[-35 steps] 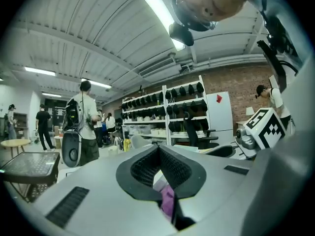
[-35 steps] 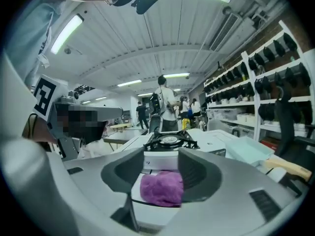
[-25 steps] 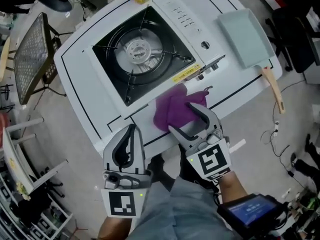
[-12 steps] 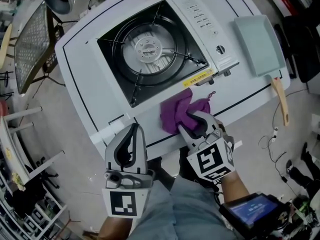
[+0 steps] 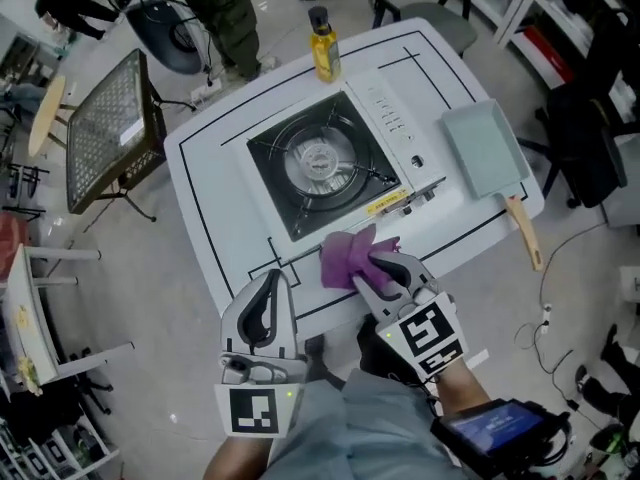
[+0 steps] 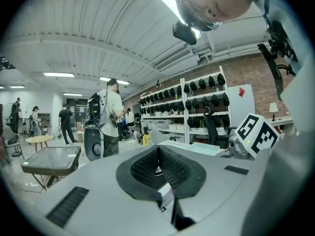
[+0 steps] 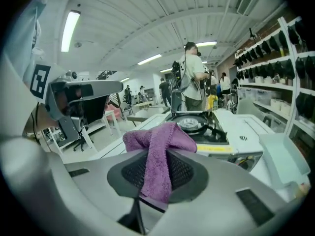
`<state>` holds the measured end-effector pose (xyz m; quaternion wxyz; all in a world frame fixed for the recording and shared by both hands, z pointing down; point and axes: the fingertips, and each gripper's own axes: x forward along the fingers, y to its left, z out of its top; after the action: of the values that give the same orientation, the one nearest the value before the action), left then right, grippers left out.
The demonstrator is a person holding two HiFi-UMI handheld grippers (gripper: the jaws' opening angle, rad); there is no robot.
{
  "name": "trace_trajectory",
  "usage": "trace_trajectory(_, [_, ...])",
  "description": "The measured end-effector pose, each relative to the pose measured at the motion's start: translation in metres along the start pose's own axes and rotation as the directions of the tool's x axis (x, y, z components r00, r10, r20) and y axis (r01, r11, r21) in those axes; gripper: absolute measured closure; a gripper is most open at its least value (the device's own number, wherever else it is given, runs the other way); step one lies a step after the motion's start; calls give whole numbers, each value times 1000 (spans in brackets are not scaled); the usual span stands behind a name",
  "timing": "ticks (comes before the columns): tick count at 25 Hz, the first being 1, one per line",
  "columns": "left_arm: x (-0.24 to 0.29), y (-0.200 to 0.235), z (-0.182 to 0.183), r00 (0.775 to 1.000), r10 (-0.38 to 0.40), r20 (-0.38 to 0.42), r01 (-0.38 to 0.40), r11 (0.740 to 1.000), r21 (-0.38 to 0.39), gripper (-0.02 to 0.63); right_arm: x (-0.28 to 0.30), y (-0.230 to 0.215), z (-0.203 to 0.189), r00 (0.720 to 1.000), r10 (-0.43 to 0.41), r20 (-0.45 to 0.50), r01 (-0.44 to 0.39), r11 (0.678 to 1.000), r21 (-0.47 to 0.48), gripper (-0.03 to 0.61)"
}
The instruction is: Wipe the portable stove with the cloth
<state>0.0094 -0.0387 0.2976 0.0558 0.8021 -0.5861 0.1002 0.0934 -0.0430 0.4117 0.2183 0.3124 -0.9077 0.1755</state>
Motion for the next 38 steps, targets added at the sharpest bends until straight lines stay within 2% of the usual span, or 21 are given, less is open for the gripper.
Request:
trace_trajectory(5, [-24, 1, 63, 991, 43, 128, -45, 999, 14, 595, -32, 21, 66, 995, 24, 97, -15, 996, -90, 471])
trace_trajectory(11, [-49, 4, 105, 966, 113, 231, -124, 992, 36, 595, -54, 36, 114, 981, 70, 182, -36, 983, -182, 471])
trace_trajectory(18, [-66, 21, 114, 931, 235, 279, -252, 967, 25, 595, -48, 43, 139, 965, 147, 215, -85, 959, -271, 471])
trace_trajectory(22, [-69, 36, 116, 916, 270, 296, -296, 954, 46, 595, -27, 54, 139, 959, 203, 196, -140, 946, -292, 471])
trace_trajectory(27, [-58, 71, 88, 921, 314, 232, -322, 947, -3, 595, 15, 67, 120, 962, 249, 115, -211, 939, -270, 471])
trace_trajectory(29, [-49, 85, 69, 928, 324, 182, -326, 945, -22, 595, 35, 69, 107, 962, 262, 73, -236, 938, -253, 471])
trace_trajectory(33, [-31, 104, 34, 947, 304, 108, -298, 952, -63, 595, 69, 72, 71, 962, 273, -27, -273, 942, -197, 471])
trace_trajectory(38, [-11, 128, -25, 957, 289, -11, -289, 952, -99, 595, 107, 66, 33, 961, 254, -111, -272, 943, -191, 471])
